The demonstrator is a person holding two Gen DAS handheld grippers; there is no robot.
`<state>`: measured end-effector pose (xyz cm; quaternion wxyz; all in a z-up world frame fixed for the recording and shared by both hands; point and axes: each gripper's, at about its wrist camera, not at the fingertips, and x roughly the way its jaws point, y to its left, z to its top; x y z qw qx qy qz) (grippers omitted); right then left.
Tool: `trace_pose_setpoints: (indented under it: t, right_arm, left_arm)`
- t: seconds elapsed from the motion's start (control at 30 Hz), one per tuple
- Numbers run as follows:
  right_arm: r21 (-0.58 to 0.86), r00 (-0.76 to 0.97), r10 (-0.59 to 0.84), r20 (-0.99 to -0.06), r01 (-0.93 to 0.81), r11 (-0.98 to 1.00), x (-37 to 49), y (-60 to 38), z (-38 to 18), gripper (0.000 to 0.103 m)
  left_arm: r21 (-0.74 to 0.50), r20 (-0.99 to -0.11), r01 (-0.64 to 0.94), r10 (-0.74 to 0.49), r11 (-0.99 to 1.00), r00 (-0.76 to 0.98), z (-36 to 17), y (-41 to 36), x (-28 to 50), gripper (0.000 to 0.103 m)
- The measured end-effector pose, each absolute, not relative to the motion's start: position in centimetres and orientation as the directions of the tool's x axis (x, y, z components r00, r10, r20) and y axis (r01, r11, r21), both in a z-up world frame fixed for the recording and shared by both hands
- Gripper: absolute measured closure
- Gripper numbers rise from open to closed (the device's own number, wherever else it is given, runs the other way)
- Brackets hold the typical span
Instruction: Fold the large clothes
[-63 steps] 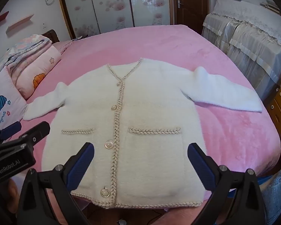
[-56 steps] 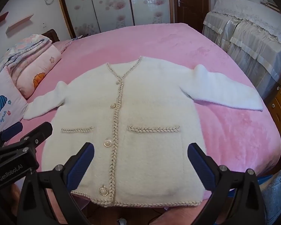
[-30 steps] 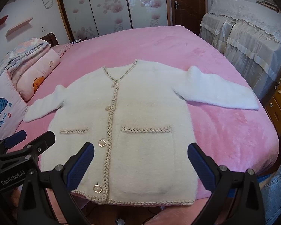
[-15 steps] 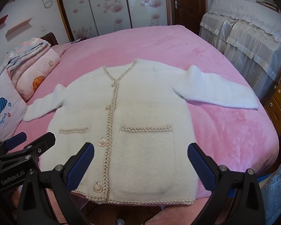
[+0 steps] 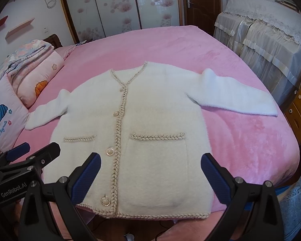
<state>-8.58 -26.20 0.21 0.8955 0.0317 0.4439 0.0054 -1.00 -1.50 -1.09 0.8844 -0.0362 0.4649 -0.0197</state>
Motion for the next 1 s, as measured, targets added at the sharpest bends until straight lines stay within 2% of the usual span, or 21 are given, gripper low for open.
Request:
trace_pose_setpoints:
  t: [1.0]
  right_arm:
    - [0.054, 0.612, 0.035, -0.79, 0.013, 0.998, -8.63, -25.63, 0.83, 0.003]
  left_arm:
    - [-0.068, -0.807, -0.006, -0.051, 0.998, 0.588, -0.13, -1.57, -1.44, 0.003]
